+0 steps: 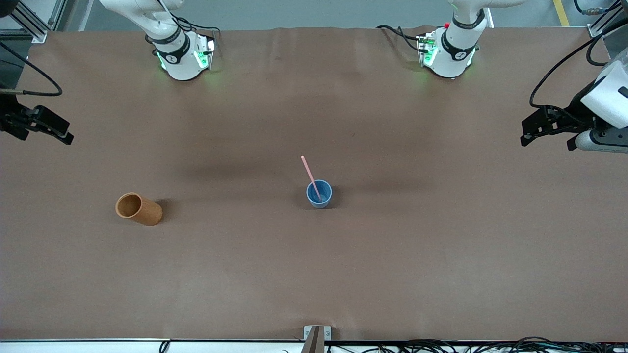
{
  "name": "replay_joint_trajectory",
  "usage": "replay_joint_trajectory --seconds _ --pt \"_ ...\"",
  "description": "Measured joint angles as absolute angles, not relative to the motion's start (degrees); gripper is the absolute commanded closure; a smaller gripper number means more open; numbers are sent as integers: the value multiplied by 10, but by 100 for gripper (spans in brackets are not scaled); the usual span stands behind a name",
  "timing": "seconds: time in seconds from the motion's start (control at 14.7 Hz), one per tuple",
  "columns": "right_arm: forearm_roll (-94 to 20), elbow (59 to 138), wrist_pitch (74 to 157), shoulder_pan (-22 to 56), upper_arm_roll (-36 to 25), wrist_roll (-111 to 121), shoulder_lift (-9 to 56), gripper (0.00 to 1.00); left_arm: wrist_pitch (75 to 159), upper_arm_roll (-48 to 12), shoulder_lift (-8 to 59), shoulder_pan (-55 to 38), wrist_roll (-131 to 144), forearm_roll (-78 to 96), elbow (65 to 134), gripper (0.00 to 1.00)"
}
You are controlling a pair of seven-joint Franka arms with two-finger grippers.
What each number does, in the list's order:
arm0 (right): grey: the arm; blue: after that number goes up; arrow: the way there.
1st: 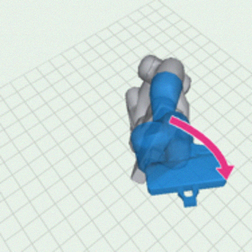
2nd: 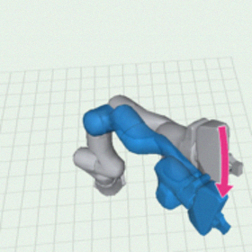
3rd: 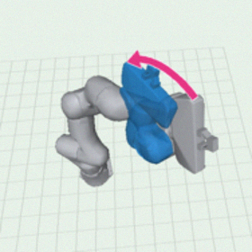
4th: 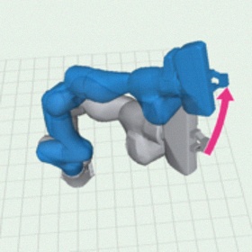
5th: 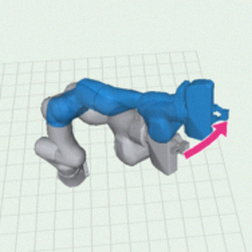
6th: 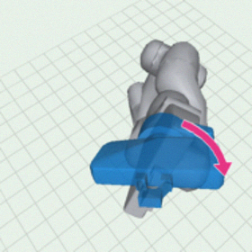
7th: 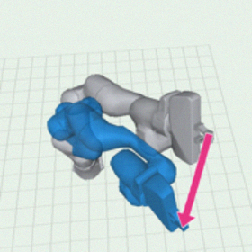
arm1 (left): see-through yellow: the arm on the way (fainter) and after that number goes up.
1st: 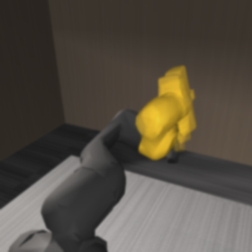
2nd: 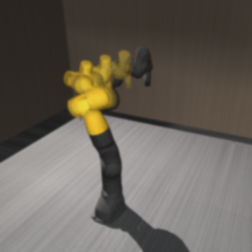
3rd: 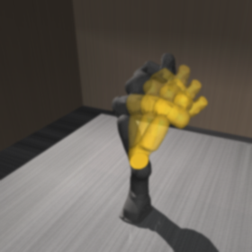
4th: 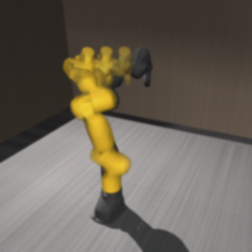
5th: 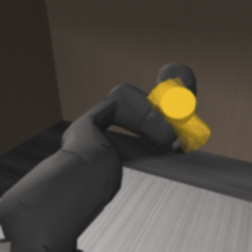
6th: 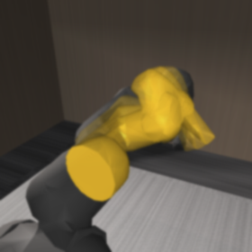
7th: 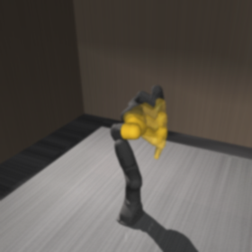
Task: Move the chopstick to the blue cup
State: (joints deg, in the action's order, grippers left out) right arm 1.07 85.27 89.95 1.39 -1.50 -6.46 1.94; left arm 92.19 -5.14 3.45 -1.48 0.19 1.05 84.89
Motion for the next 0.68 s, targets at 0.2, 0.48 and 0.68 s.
replay_joint_trajectory --seconds 0.2,0.48,0.68 --pt "10 855 901 11 -17 -59 22 0 922 -51 35 -15 2 11 849 0" --pt "9 860 904 10 -18 -48 22 0 922 -51 35 -15 2 11 849 0" --pt "8 865 907 9 -18 -27 22 0 922 -51 35 -15 2 11 849 0"
